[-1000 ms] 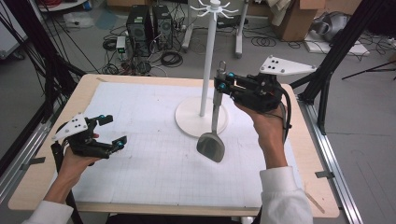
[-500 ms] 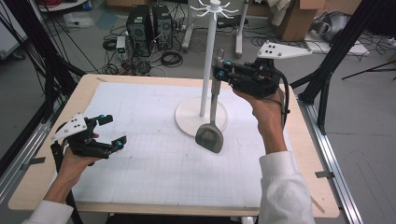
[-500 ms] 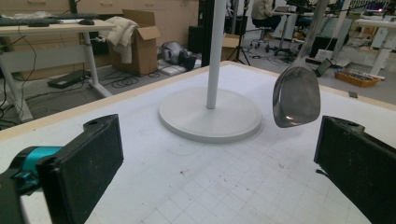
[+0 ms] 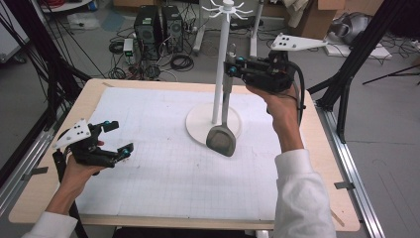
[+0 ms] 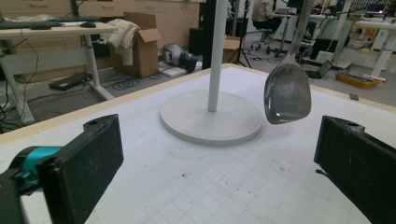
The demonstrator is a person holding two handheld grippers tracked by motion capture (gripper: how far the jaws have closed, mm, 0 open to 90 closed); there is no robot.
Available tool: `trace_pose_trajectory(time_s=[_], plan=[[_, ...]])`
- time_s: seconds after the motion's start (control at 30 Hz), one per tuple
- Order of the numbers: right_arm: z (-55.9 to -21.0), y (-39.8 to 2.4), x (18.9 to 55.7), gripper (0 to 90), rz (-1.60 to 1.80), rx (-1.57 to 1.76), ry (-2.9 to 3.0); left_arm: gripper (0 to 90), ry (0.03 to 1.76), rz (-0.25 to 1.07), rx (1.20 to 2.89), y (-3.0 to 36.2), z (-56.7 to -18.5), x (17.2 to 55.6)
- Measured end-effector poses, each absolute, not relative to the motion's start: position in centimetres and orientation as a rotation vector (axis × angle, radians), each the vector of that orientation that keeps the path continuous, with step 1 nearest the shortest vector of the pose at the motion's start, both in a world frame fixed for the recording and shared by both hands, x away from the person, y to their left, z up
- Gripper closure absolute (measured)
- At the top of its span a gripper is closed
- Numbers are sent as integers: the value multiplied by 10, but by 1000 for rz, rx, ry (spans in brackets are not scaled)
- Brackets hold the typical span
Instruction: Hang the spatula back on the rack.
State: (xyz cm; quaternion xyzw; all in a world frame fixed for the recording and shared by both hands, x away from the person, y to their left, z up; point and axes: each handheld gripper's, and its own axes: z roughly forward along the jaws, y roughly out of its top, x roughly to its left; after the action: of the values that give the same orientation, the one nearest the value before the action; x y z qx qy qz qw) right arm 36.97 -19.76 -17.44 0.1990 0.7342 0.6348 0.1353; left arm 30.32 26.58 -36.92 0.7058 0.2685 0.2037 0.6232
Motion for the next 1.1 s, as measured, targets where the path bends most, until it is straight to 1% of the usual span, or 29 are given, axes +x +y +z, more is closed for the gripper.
trace_pose_trajectory(time_s=[0.3,1.1], plan=[[-165,-195,381,759,1838,562,2143,17,617,465,1647,262,-374,304],[-153,-189,417,759,1868,555,2163,17,620,466,1628,265,-372,304]])
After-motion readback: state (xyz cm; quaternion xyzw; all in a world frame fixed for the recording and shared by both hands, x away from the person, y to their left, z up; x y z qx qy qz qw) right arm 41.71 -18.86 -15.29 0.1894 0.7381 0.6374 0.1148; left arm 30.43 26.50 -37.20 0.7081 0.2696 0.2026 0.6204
